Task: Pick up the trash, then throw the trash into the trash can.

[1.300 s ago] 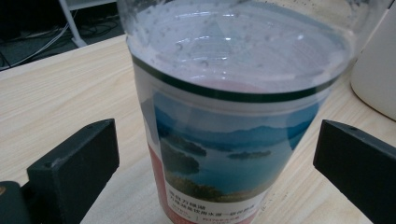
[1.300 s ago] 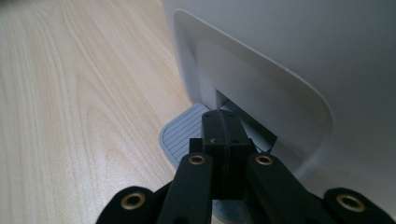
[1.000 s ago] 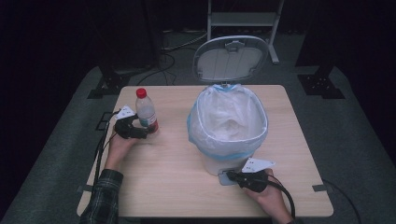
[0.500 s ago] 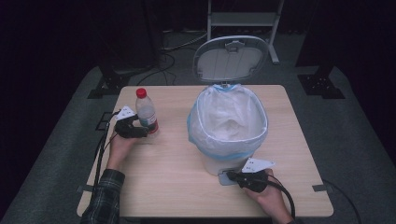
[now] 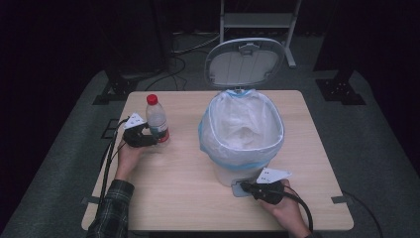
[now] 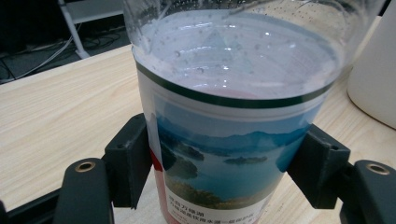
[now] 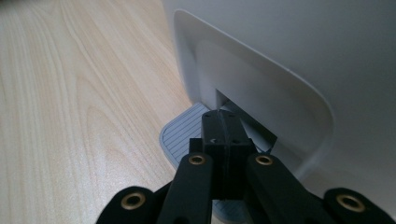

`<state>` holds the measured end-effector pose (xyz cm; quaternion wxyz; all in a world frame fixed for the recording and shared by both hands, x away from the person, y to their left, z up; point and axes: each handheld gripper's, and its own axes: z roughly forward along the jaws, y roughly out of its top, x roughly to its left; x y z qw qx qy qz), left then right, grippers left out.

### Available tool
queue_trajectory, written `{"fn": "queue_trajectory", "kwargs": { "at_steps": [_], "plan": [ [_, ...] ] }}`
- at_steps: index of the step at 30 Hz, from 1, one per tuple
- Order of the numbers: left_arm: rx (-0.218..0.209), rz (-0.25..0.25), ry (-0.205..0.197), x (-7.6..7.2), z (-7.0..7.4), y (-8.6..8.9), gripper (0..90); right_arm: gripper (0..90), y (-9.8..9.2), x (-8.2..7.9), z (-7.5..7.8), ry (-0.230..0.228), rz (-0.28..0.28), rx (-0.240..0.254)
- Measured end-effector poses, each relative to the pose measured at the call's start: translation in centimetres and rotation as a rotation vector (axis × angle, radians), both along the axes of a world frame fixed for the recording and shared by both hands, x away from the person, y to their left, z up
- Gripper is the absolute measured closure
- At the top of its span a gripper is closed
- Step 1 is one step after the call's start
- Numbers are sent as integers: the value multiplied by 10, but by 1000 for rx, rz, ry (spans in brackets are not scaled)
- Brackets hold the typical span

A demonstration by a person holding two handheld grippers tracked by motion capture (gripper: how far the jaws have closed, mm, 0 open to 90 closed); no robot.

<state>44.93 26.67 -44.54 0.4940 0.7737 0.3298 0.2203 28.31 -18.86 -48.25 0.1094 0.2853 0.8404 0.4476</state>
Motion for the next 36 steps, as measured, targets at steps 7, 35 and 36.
{"fn": "queue_trajectory", "kwargs": {
  "at_steps": [7,35,36],
  "plan": [
    [-20,-13,-1,-4,5,1,298,900,0,0,0,-1,0,0],
    [-71,-81,17,-45,29,2,302,900,0,0,0,1,3,3],
    [-76,-84,19,-47,30,1,302,900,0,0,0,1,3,2]
  ]
}}
